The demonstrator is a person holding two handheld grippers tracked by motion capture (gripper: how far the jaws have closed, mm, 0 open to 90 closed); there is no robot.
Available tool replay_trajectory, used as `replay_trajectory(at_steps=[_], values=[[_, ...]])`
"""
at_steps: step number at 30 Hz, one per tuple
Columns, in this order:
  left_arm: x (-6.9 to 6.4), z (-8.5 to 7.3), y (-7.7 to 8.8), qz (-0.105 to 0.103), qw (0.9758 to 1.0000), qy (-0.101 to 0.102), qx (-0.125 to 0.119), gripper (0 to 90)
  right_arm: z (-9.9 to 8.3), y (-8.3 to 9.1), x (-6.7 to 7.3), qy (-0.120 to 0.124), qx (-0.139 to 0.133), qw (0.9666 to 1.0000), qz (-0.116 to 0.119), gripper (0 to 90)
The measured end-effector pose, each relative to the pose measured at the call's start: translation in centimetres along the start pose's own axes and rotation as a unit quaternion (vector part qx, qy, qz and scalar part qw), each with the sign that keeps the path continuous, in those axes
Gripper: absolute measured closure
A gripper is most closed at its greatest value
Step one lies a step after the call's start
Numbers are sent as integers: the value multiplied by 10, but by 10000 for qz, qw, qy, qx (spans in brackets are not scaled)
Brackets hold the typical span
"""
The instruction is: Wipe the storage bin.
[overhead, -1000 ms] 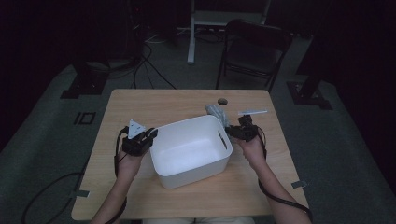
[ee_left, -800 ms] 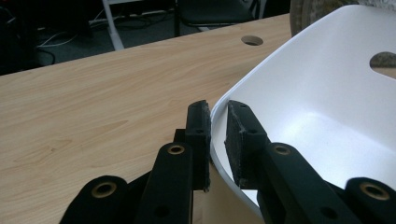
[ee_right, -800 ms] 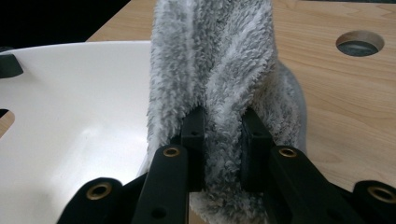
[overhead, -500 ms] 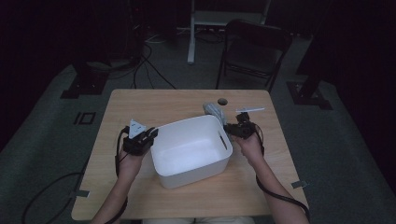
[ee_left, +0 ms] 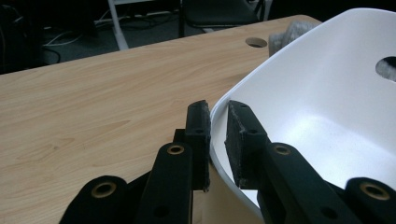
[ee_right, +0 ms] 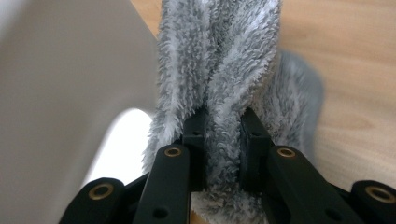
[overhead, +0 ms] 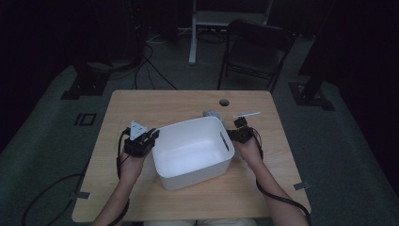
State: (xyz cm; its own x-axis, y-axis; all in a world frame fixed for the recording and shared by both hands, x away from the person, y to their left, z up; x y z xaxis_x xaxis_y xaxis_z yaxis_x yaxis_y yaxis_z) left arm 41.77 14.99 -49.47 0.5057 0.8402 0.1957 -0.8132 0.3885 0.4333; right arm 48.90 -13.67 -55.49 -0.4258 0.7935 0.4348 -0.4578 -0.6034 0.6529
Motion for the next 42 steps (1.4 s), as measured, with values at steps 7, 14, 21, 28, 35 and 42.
replay_trajectory(at_steps=[7,14,21,28,35,42], values=[[0,0,1,-4,10000,-39,43,795,-11,-13,-10,-170,141,9997,-60,766],[0,0,1,-16,10000,-59,50,795,-15,29,-11,-75,-176,9998,48,762],[0,0,1,-3,10000,-70,52,794,-35,89,-17,-296,-624,9971,317,762],[-1,0,1,-2,10000,-70,54,794,-47,136,3,-216,-1044,9918,705,760],[-2,0,0,-15,10000,-79,54,795,-58,118,31,111,-746,9941,774,761],[-2,1,-1,67,10000,7,61,796,-74,81,21,29,-263,9990,358,765]])
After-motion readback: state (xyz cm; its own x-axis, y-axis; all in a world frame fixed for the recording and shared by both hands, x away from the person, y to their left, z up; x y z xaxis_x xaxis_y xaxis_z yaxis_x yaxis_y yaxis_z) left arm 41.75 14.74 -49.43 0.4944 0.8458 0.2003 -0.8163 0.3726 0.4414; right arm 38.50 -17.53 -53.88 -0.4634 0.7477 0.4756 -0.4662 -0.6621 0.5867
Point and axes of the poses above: each handheld gripper's, and its own axes: y roughly backward along the jaws, z roughly out of its top, x roughly to its left, the point moved 9 cm from there along -y, roughly forward along the jaws, and after that the axes turned 11 degrees about -y, right-handed, at the moved point
